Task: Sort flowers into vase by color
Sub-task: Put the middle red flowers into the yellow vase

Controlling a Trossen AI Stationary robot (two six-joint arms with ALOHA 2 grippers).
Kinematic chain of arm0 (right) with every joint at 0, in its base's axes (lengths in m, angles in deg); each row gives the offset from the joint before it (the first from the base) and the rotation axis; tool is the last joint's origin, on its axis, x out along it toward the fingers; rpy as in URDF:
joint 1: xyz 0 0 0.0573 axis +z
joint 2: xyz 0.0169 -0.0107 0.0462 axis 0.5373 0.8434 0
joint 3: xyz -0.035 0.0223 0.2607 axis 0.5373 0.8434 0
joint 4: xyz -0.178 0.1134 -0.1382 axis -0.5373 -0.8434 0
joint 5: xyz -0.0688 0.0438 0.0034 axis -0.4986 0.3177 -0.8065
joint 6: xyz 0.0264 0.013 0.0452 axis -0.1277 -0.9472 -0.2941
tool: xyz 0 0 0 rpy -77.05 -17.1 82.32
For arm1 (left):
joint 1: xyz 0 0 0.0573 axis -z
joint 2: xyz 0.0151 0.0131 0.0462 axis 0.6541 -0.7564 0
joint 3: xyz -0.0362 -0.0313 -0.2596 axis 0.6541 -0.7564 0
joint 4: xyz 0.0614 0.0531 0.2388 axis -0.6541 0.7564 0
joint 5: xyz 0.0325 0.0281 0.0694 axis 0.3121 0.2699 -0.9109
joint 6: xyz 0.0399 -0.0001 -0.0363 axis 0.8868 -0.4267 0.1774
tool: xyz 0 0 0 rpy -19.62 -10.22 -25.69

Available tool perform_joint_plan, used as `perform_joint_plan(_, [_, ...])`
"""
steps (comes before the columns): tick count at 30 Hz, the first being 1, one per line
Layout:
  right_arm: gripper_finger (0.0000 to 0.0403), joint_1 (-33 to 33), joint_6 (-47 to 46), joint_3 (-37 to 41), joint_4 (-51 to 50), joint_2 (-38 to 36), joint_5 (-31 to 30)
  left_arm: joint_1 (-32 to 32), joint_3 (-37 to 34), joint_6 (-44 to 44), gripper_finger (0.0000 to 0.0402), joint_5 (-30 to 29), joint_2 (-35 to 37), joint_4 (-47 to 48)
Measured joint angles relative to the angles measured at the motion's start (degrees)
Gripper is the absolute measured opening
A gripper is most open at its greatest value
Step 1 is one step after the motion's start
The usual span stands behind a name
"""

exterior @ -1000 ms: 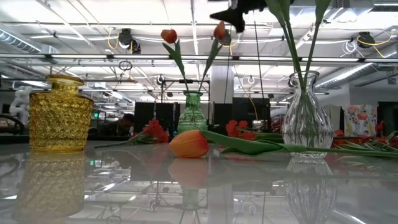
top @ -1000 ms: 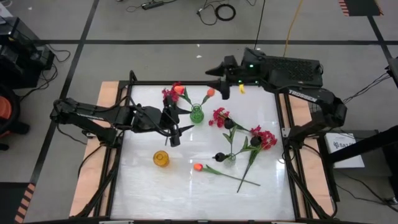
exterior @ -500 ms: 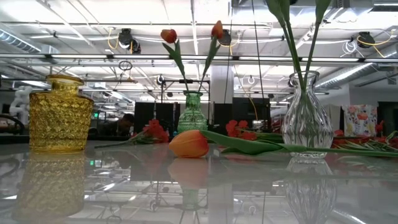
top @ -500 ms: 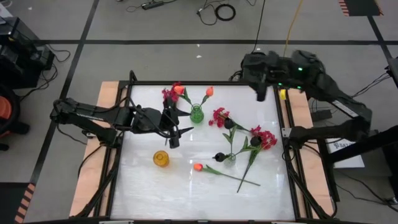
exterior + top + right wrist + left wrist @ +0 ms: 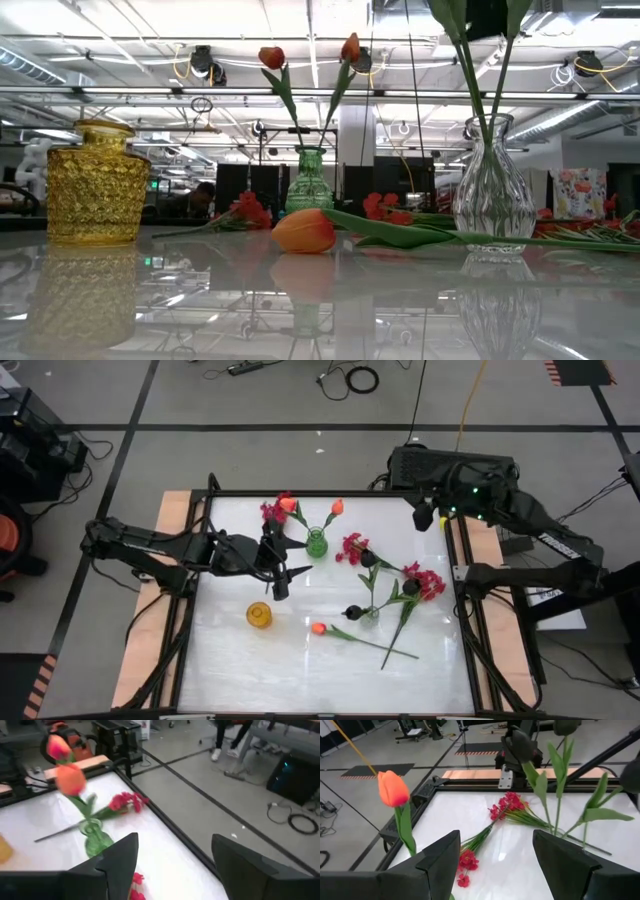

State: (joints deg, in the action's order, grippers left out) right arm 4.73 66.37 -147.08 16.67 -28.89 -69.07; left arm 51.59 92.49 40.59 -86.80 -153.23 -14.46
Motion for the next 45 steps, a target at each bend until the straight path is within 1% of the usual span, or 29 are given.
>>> perform_joint_plan(5, [0.0229,-1.54,-2.83,10.98,6.58,-3.87,0.09,1.65,0.00,-2.88,0.0258,-0.10,-0.04,1.73])
perform_joint_plan(9, [0.0219,-1.94,-6.88,19.56,12.59,-6.63,0.12,3.42,0.00,-4.49,0.0258,-1.12,-0.09,2.37])
perform_joint_plan(16, [0.0215,-1.85,-11.99,30.03,13.11,-6.81,0.26,5.59,0.02,-7.70,0.0258,-5.22,-1.97,2.40])
perform_joint_plan(22, [0.0215,-0.35,-12.38,36.58,13.56,-6.81,7.60,6.20,0.02,-9.21,0.0258,-5.29,-3.98,1.51])
perform_joint_plan(24, [0.0215,0.36,-12.37,38.77,13.53,-6.80,8.61,6.23,0.02,-9.51,0.0258,-5.29,-4.42,0.58])
perform_joint_plan(26, [0.0215,1.10,-12.40,40.64,13.55,-6.78,9.61,6.25,0.02,-9.55,0.0258,-5.27,-4.86,-0.32])
perform_joint_plan(30, [0.0215,3.18,-14.54,43.40,16.66,-6.69,13.40,6.23,0.02,-10.28,0.0258,-5.27,-5.00,-0.75])
perform_joint_plan(33, [0.0215,4.72,-16.91,44.61,17.46,-6.05,13.35,6.32,0.02,-10.34,0.0258,-5.27,-4.98,-0.66])
perform_joint_plan(37, [0.0215,7.77,-16.48,45.22,18.86,-4.14,13.46,6.69,0.02,-10.27,0.0258,-5.25,-4.98,-0.62])
perform_joint_plan(39, [0.0215,9.21,-16.10,45.28,19.63,-2.40,12.72,6.84,0.02,-10.28,0.0258,-5.25,-4.98,-0.47])
perform_joint_plan(41, [0.0215,10.42,-15.86,45.28,20.82,-0.48,10.59,7.03,0.02,-10.25,0.0258,-5.25,-4.98,-0.49])
perform_joint_plan(43, [0.0215,10.98,-15.46,45.28,21.81,1.82,7.94,7.04,0.02,-10.24,0.0258,-5.25,-4.98,-0.47])
perform_joint_plan(45, [0.0215,11.11,-14.71,45.28,22.65,4.06,7.24,7.04,0.02,-10.24,0.0258,-5.25,-4.98,-0.30])
